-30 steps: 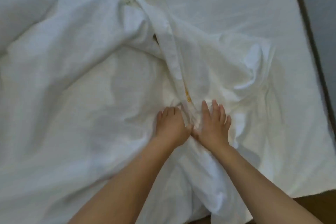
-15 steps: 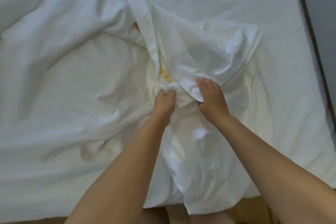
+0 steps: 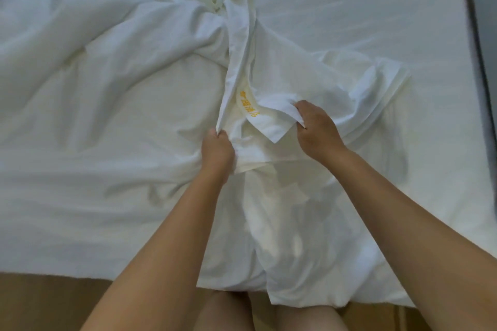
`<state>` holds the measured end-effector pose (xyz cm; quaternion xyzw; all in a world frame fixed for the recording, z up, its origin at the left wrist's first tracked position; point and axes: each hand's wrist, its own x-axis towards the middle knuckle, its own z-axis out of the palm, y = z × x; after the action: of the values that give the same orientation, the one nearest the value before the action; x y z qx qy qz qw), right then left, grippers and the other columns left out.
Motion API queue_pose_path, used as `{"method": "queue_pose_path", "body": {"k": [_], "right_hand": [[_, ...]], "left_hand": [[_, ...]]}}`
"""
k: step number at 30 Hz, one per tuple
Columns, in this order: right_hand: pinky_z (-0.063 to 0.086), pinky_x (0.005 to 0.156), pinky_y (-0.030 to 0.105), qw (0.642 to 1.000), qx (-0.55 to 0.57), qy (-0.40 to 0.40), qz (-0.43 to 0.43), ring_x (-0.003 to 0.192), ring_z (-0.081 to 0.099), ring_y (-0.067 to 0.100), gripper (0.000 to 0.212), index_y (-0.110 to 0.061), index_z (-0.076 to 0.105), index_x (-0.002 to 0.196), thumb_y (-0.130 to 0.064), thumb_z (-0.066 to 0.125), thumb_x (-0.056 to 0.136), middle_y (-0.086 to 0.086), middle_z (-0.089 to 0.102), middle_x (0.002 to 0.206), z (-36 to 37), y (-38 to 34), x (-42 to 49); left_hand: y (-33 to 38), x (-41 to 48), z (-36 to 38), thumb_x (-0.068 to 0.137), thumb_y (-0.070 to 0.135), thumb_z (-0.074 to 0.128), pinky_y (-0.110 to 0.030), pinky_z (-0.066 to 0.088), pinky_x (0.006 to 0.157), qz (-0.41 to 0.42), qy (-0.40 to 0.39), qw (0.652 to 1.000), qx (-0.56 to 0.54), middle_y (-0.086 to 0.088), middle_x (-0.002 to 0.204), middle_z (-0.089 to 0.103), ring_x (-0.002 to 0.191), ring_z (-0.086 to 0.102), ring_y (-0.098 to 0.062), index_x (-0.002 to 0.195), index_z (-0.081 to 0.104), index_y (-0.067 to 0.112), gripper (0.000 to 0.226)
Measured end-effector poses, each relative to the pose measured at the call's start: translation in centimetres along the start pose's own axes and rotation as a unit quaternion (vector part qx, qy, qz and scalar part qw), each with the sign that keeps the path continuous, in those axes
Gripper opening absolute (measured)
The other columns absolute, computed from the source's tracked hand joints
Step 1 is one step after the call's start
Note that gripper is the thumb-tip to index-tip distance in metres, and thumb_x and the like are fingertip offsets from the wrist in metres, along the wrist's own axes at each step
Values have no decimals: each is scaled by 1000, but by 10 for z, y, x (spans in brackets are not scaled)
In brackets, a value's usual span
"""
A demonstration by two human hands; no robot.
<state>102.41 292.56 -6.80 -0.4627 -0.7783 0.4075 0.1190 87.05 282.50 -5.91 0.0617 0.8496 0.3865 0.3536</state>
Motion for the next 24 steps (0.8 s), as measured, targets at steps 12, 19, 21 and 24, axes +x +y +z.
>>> {"method": "queue_pose_path", "body": {"k": [12, 19, 21, 24], "right_hand": [[28, 52, 27, 956, 218, 76, 179, 58, 34, 12, 20, -19, 35, 71, -24, 41, 90, -6, 39, 68, 11, -26, 24], [33, 53, 25, 969, 191, -9, 156, 53, 42, 8, 30, -9, 58, 77, -36, 56, 91, -7, 46, 60, 20, -28, 35], [29, 43, 19, 955, 235, 8, 180, 41, 34, 1, 32, -19, 52, 66, -34, 52, 94, -13, 40, 48, 16, -25, 36], [26, 47, 23, 961, 219, -1, 168, 49, 32, 6, 34, -21, 46, 65, -37, 49, 96, -10, 36, 55, 15, -19, 35]], "left_hand": [[12, 5, -43, 85, 14, 54, -32, 44, 66, 114, -17, 981, 159, -4, 75, 60, 73, 55, -24, 80, 62, 12, 9], [8, 4, -37, 65, 11, 64, -30, 46, 58, 6, -106, 992, 66, -5, 68, 58, 61, 55, -21, 79, 64, 8, 14], [12, 12, -33, 70, 7, 72, -36, 54, 72, 13, -113, 990, 83, -4, 84, 65, 77, 64, -24, 95, 63, 9, 27], [24, 25, -16, 76, 7, 66, -38, 53, 81, 60, -83, 986, 135, 0, 95, 59, 91, 62, -24, 108, 54, 14, 35]]}}
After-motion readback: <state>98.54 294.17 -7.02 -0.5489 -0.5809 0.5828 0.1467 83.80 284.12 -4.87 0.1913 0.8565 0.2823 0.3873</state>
